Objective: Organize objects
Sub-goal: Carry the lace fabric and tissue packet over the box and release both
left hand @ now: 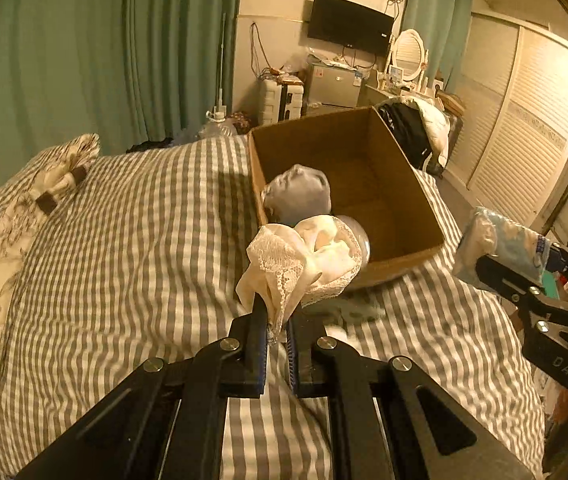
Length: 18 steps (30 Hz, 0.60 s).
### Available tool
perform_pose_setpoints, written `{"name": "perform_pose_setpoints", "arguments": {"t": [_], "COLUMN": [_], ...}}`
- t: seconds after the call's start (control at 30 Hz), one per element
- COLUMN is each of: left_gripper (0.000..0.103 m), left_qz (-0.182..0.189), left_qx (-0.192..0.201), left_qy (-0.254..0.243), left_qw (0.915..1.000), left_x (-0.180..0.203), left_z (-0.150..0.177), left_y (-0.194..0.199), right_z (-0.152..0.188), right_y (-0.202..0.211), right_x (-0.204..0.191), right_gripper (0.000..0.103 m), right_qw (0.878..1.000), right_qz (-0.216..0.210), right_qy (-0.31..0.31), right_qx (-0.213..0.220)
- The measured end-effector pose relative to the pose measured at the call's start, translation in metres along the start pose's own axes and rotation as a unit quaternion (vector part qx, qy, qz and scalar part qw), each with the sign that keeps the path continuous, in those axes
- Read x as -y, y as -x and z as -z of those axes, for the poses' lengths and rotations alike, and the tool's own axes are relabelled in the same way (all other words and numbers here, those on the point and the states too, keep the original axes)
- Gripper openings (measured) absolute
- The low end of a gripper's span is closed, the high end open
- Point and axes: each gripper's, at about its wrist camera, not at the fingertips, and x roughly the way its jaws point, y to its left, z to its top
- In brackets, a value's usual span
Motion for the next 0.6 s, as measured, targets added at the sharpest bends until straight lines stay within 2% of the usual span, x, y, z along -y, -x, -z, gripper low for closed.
{"name": "perform_pose_setpoints", "arguments": {"t": [0.2,0.37,0.5,0.6], "left_gripper": [0.008,0.008,0.008,0.011], "left_qz": [0.011,0.008,0.011,0.027], "left_qx": [0.014,0.014,0.017,0.018], "left_qy": [-0.013,-0.018,-0.007,-0.006], "left_qw": [0.9998,0.9997,0.9998,0.9995], "left_x": [0.014,0.017,0.015,0.014], "left_z": [-0.046,-0.079,-0.104,-0.112], "left_y": [-0.034,-0.08,-0.113,-0.133], "right_z": [-0.038,-0.068,-0.082,-0.085], "right_y": [-0.046,-0.09,-0.126,-0.151], "right_x": [0.009,0.021,0.023,0.022], "right_gripper": [0.056,0.056,0.056,0.059], "right_qw": [1.0,1.0,1.0,1.0], "right_qz": [0.003,0.006,0.008,0.017], "right_qy": [-0.003,-0.009,-0.009,-0.005], "right_qx": [0.008,0.011,0.004,-0.003]}}
